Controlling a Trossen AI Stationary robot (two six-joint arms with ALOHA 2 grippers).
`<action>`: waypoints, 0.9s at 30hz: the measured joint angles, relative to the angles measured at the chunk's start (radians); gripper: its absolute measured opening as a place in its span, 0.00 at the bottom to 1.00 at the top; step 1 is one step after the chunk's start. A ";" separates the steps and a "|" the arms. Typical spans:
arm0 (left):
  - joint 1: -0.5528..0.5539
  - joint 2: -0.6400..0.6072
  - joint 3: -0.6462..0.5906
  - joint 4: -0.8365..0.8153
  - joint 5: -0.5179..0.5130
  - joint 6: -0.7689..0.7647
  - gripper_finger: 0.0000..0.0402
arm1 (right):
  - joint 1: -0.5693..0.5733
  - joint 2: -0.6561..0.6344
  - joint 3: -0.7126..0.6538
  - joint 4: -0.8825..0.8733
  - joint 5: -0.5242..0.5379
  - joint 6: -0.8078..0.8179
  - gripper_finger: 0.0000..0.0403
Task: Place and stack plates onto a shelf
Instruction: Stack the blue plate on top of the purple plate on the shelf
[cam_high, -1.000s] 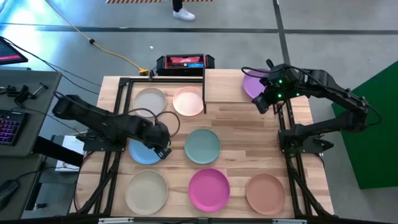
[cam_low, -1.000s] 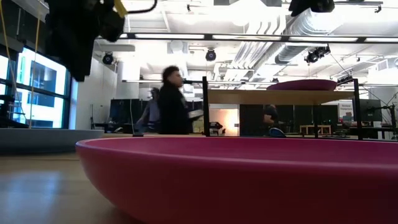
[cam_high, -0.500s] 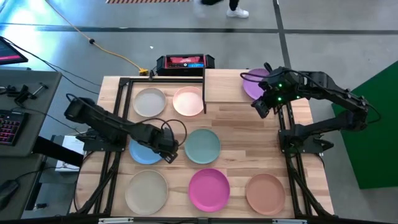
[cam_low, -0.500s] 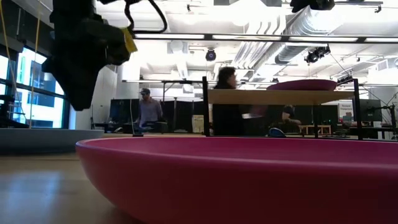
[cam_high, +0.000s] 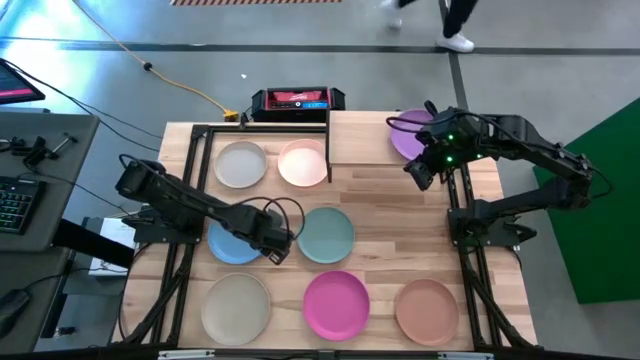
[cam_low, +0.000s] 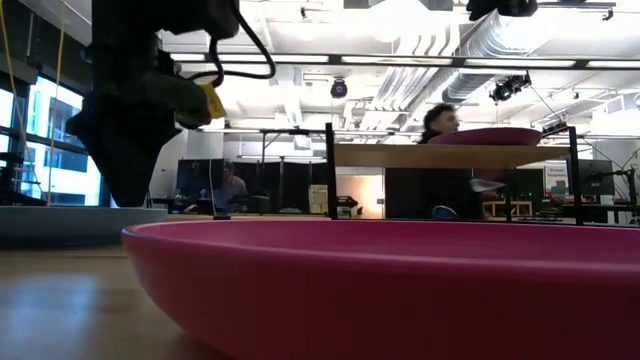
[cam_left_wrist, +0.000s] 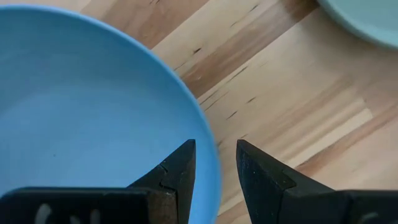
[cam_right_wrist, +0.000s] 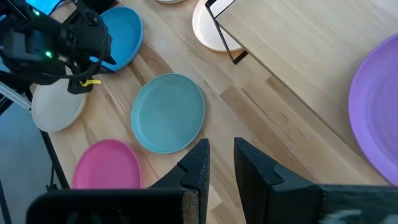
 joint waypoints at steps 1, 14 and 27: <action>0.000 0.008 0.000 -0.002 0.000 0.000 0.26 | 0.000 0.000 0.000 0.000 0.000 0.000 0.13; 0.000 0.095 0.000 -0.001 0.001 -0.031 0.26 | 0.000 0.000 0.000 0.000 0.000 -0.020 0.13; 0.000 0.096 0.002 -0.020 0.026 0.009 0.06 | 0.000 0.000 0.000 0.000 0.000 -0.026 0.13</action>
